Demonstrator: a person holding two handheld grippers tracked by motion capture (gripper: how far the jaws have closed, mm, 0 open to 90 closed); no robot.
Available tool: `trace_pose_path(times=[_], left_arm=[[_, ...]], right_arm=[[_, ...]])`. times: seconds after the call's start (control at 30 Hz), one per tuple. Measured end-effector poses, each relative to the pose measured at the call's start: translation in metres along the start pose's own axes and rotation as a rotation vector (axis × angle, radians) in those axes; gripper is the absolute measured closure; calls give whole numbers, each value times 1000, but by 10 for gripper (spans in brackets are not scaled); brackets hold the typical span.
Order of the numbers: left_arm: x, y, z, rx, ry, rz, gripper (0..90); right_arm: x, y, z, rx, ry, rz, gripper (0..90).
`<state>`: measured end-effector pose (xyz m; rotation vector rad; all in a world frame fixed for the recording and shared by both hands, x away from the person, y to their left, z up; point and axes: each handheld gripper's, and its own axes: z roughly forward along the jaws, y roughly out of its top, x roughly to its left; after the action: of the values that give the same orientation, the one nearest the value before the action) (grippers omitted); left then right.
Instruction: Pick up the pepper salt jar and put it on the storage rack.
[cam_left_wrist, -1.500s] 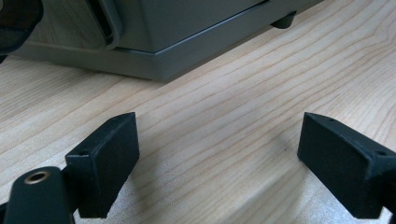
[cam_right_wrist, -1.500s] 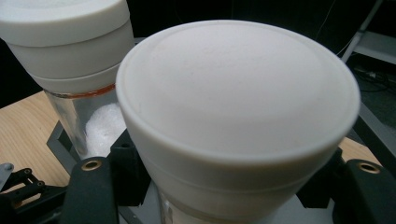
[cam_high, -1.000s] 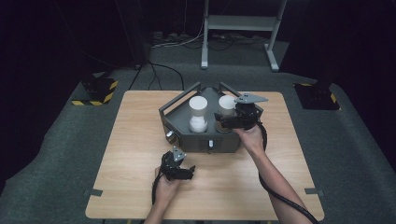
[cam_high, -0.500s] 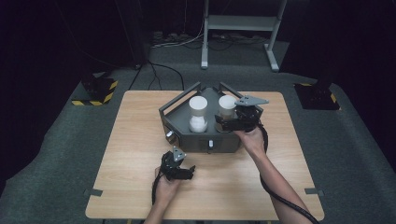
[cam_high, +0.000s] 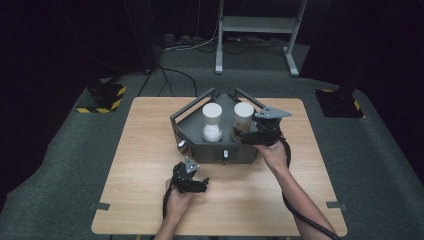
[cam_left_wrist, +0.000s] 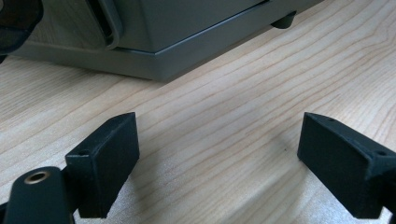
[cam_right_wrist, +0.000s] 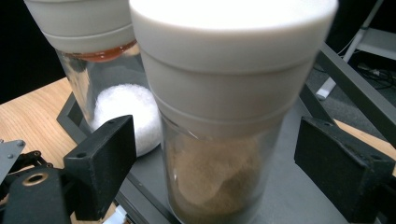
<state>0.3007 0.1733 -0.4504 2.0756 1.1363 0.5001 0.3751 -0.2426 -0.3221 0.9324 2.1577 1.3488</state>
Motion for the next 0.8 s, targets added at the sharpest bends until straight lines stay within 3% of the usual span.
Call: trace_pose_path(times=[0.8], left_arm=[[0,0,0,0,0,-1,128]], right_arm=[[-5,-22,-23,-1,-19,20,126]])
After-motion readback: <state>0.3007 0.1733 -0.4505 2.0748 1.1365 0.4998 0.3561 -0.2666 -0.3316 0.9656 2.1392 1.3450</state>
